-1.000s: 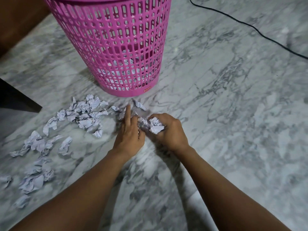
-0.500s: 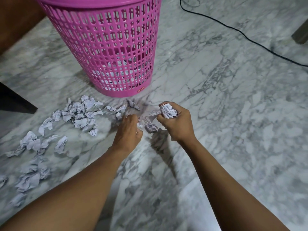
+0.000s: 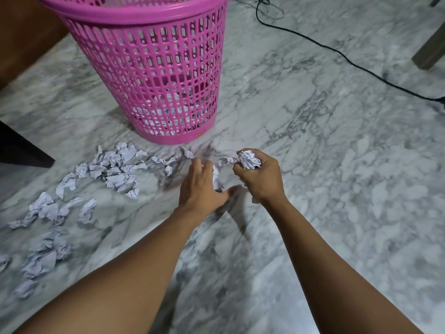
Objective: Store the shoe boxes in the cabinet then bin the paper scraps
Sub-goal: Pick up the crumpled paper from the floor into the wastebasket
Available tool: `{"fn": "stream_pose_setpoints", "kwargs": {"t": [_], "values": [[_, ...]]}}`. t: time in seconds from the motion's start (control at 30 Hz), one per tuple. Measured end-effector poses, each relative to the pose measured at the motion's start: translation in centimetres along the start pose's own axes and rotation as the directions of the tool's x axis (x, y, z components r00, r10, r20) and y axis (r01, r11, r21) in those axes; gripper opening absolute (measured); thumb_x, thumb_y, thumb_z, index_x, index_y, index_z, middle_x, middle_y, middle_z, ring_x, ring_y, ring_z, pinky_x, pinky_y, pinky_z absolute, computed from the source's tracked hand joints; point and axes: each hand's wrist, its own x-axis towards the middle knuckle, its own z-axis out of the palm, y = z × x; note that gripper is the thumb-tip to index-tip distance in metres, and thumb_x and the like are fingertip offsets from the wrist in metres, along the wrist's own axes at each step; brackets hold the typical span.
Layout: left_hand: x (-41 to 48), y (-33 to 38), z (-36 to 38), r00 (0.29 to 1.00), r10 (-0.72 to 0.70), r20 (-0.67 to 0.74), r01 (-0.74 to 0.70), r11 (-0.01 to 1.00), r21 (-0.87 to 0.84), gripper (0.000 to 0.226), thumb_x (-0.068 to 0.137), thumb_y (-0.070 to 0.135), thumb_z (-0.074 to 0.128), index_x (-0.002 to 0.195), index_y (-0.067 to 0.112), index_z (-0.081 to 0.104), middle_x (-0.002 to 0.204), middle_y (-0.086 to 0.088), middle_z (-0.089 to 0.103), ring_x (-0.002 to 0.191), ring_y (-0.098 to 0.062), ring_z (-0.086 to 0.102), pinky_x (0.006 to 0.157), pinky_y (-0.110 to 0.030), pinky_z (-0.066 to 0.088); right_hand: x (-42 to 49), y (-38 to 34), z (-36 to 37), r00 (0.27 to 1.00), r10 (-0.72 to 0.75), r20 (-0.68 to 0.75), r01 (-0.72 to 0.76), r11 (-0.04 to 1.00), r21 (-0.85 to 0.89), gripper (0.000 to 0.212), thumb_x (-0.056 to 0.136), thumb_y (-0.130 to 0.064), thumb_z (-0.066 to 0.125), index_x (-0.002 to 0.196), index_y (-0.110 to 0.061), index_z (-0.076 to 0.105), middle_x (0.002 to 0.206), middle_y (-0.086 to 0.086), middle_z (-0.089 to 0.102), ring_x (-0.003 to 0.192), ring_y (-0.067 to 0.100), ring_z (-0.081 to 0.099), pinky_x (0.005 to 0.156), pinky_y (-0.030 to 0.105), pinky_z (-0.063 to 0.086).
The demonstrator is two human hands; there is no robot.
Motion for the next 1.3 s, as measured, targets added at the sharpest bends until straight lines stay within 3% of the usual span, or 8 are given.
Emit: {"fn": "stream_pose_setpoints", "kwargs": {"t": [0.13,0.2,0.33,0.43,0.5,0.63,0.93,1.3], "values": [[1.2,-0.2,0.8,0.999,-0.02,0.033,0.017,0.994,0.104,0.088,0.066,0.071,0.068,0.126,0.012,0.043,0.144,-0.009,0.029,0.131,-0.026,0.038,0.099,-0.036,0.039,0.3,0.6,0.0,1.0,-0.022,0.002,0.022,0.999,-0.047,0.021,0.076,-0.003,0.073,0.086,-0.021,0.071,0.06,-0.02,0.06,0.057,0.001,0.051,0.061,0.016,0.043],[1.5,-0.5,1.3,0.997,-0.033,0.074,0.023,0.991,0.134,0.085,0.072,0.071,0.063,0.129,0.012,0.041,0.144,-0.008,0.033,0.132,-0.027,0.034,0.103,-0.037,0.034,0.6,0.9,0.1,1.0,-0.029,0.009,0.029,0.998,-0.06,0.021,0.076,-0.003,0.073,0.086,-0.02,0.071,0.062,-0.019,0.06,0.059,0.001,0.052,0.063,0.014,0.043],[1.7,-0.8,2.0,0.996,0.083,0.009,-0.084,0.976,0.199,0.053,0.083,0.056,0.061,0.112,0.012,0.056,0.112,-0.006,0.053,0.111,-0.029,0.048,0.084,-0.041,0.043,1.0,1.5,0.2,1.0,-0.018,0.023,0.019,0.998,-0.065,0.019,0.077,-0.005,0.075,0.087,-0.021,0.071,0.066,-0.016,0.063,0.062,0.001,0.055,0.063,0.014,0.044],[1.8,-1.2,2.2,0.985,0.173,-0.021,-0.167,0.97,0.178,0.034,0.07,0.031,0.078,0.091,0.007,0.065,0.088,-0.009,0.058,0.088,-0.034,0.059,0.059,-0.038,0.05,1.4,1.6,0.4,0.999,-0.025,0.028,0.026,0.997,-0.066,0.017,0.077,-0.007,0.075,0.088,-0.018,0.072,0.068,-0.014,0.064,0.063,0.002,0.056,0.064,0.015,0.045],[1.8,-1.7,2.1,0.982,0.191,0.0,-0.19,0.974,0.127,0.031,0.063,0.016,0.081,0.088,0.006,0.066,0.085,-0.01,0.06,0.084,-0.035,0.06,0.057,-0.037,0.051,1.5,1.6,0.4,0.999,-0.016,0.033,0.018,0.997,-0.071,0.017,0.076,-0.006,0.074,0.089,-0.017,0.072,0.068,-0.013,0.064,0.062,0.002,0.055,0.064,0.015,0.045],[2.3,-1.8,1.4,0.987,0.146,0.065,-0.145,0.989,-0.008,0.032,0.075,0.006,0.073,0.106,0.008,0.068,0.096,-0.011,0.062,0.098,-0.032,0.056,0.077,-0.039,0.051,1.5,1.5,0.4,0.999,-0.004,0.04,0.007,0.997,-0.076,0.018,0.075,-0.006,0.074,0.089,-0.017,0.073,0.067,-0.013,0.062,0.061,0.003,0.053,0.063,0.016,0.044],[1.4,-1.7,-1.5,0.986,-0.112,0.123,0.143,0.947,-0.286,0.013,0.079,0.006,0.065,0.078,0.015,0.055,0.073,-0.003,0.058,0.067,-0.028,0.057,0.057,-0.026,0.035,0.3,-1.5,0.3,0.998,0.01,0.055,-0.007,0.998,-0.056,0.018,0.078,-0.006,0.073,0.09,-0.019,0.072,0.059,-0.012,0.056,0.053,0.009,0.048,0.041,0.014,0.035],[2.3,1.1,-12.2,0.99,-0.093,-0.11,0.016,0.831,-0.557,0.021,0.082,0.007,0.066,0.102,0.011,0.07,0.088,-0.001,0.071,0.077,-0.018,0.065,0.063,-0.021,0.047,-0.8,-11.1,1.0,0.966,-0.242,0.094,0.244,0.97,-0.016,0.021,0.08,-0.001,0.072,0.084,-0.022,0.069,0.053,-0.017,0.058,0.049,-0.001,0.049,0.049,0.013,0.039]]}}
